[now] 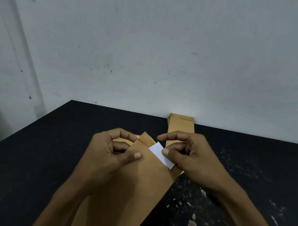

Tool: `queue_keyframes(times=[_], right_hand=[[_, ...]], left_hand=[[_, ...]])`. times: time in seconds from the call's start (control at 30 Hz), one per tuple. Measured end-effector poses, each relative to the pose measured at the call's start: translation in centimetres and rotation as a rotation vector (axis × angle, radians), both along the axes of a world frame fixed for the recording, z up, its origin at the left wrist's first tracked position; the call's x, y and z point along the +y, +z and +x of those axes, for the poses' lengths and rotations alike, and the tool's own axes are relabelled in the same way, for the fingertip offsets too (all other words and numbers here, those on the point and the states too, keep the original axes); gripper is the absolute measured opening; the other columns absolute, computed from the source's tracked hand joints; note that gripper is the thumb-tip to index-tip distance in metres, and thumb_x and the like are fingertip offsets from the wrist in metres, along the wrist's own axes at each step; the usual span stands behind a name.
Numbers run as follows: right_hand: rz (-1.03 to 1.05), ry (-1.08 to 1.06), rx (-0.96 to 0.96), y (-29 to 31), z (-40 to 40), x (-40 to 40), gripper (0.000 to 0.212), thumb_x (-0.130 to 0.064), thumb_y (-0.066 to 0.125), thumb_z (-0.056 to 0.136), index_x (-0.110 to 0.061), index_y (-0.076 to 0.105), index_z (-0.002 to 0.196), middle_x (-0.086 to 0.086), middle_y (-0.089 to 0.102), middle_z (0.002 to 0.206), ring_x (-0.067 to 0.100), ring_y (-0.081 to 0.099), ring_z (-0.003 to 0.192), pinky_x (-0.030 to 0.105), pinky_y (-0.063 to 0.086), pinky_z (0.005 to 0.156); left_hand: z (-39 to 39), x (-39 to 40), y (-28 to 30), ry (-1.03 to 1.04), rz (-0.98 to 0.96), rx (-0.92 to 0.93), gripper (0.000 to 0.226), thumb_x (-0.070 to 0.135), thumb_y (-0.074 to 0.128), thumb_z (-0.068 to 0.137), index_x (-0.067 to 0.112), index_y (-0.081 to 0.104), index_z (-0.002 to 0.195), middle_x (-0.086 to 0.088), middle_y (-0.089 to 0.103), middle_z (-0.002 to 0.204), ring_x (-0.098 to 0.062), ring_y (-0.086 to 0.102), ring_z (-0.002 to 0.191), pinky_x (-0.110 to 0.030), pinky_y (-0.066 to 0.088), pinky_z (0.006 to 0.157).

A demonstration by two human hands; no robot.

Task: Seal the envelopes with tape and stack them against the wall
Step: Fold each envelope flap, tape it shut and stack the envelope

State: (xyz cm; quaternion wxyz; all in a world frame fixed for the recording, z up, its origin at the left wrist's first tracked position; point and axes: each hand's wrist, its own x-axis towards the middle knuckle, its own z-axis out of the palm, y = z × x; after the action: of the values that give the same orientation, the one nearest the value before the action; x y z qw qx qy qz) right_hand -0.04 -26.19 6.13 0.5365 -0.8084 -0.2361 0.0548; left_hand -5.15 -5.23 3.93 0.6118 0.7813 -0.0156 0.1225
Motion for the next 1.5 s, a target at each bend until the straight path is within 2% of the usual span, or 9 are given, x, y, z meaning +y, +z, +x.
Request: queue_keyframes(times=[0.1, 0.27, 0.47, 0.7, 0.93, 1.1, 1.2, 1.4, 1.5], right_hand=[[0.051, 0.000, 0.028, 0.5, -0.4, -0.5, 0.026, 0.000, 0.068, 0.090, -0.015, 0.070, 0.112, 0.002, 0.076, 0.072, 0.012, 0.072, 0.072, 0.017, 0.055, 0.072], [0.105, -0.008, 0.072, 1.0, -1.1, -1.3, 0.029, 0.000, 0.075, 0.083, -0.012, 0.070, 0.108, 0.010, 0.076, 0.074, 0.018, 0.071, 0.068, 0.027, 0.059, 0.070], [0.059, 0.037, 0.104, 1.7, -1.5, -1.9, 0.029, 0.001, 0.071, 0.087, -0.014, 0.069, 0.111, 0.012, 0.075, 0.073, 0.012, 0.070, 0.062, 0.017, 0.052, 0.059], [0.097, 0.010, 0.136, 1.4, -1.5, -2.5, 0.036, 0.001, 0.081, 0.077, -0.013, 0.070, 0.107, 0.018, 0.074, 0.074, 0.024, 0.069, 0.065, 0.029, 0.057, 0.064], [0.004, 0.192, 0.282, 2.1, -2.0, -2.9, 0.049, 0.012, 0.067, 0.084, -0.023, 0.061, 0.119, 0.019, 0.076, 0.088, 0.030, 0.072, 0.073, 0.032, 0.059, 0.065], [0.044, 0.070, 0.221, 1.6, -1.4, -3.1, 0.046, 0.012, 0.070, 0.082, -0.016, 0.063, 0.118, 0.024, 0.075, 0.087, 0.043, 0.072, 0.082, 0.050, 0.060, 0.074], [0.110, 0.005, 0.202, 1.2, -1.0, -3.4, 0.047, 0.011, 0.076, 0.078, -0.014, 0.066, 0.116, 0.032, 0.071, 0.086, 0.052, 0.068, 0.080, 0.058, 0.057, 0.077], [0.145, -0.021, 0.176, 0.8, -0.8, -3.4, 0.033, 0.008, 0.075, 0.080, -0.009, 0.070, 0.108, 0.016, 0.076, 0.083, 0.027, 0.073, 0.071, 0.038, 0.061, 0.066], [0.136, 0.012, 0.191, 1.0, -1.1, -3.6, 0.028, 0.008, 0.069, 0.085, -0.009, 0.072, 0.107, 0.015, 0.077, 0.093, 0.032, 0.074, 0.084, 0.037, 0.062, 0.069]], left_hand=[[-0.3, -0.5, 0.8, -0.029, 0.027, -0.026, 0.034, 0.024, 0.077, 0.071, 0.017, 0.067, 0.102, -0.005, 0.077, 0.078, -0.020, 0.075, 0.078, -0.030, 0.060, 0.071], [-0.6, -1.1, 1.4, -0.076, 0.034, -0.035, 0.037, 0.025, 0.076, 0.070, 0.017, 0.066, 0.105, -0.004, 0.077, 0.079, -0.019, 0.075, 0.078, -0.026, 0.060, 0.070], [-0.6, -1.8, 1.7, -0.132, 0.049, -0.056, 0.029, 0.014, 0.075, 0.077, 0.013, 0.067, 0.104, -0.007, 0.077, 0.079, -0.021, 0.075, 0.077, -0.027, 0.060, 0.070], [-0.6, -2.5, 2.0, -0.174, 0.054, -0.066, 0.028, 0.015, 0.075, 0.078, 0.015, 0.067, 0.104, -0.003, 0.078, 0.081, -0.017, 0.075, 0.078, -0.020, 0.057, 0.067], [-0.5, -3.0, 2.2, -0.192, 0.111, -0.078, 0.027, 0.014, 0.077, 0.079, 0.019, 0.068, 0.104, 0.002, 0.077, 0.085, -0.011, 0.074, 0.084, -0.021, 0.056, 0.075], [-0.3, -3.6, 1.7, -0.139, 0.404, -0.117, 0.081, 0.067, 0.080, 0.054, 0.046, 0.051, 0.126, 0.031, 0.061, 0.113, 0.010, 0.057, 0.107, -0.012, 0.052, 0.081], [0.0, -3.6, 1.5, -0.187, 0.509, -0.071, 0.091, 0.073, 0.079, 0.048, 0.056, 0.039, 0.128, 0.038, 0.050, 0.120, 0.016, 0.047, 0.111, -0.010, 0.044, 0.083], [0.0, -4.6, 1.5, -0.208, 0.579, -0.053, 0.092, 0.052, 0.086, 0.065, 0.047, 0.033, 0.141, 0.030, 0.045, 0.131, 0.006, 0.045, 0.117, -0.018, 0.043, 0.097], [0.0, -4.8, 1.6, -0.220, 0.535, -0.082, 0.075, 0.044, 0.083, 0.074, 0.048, 0.040, 0.135, 0.031, 0.050, 0.124, 0.013, 0.046, 0.114, -0.011, 0.044, 0.091]])
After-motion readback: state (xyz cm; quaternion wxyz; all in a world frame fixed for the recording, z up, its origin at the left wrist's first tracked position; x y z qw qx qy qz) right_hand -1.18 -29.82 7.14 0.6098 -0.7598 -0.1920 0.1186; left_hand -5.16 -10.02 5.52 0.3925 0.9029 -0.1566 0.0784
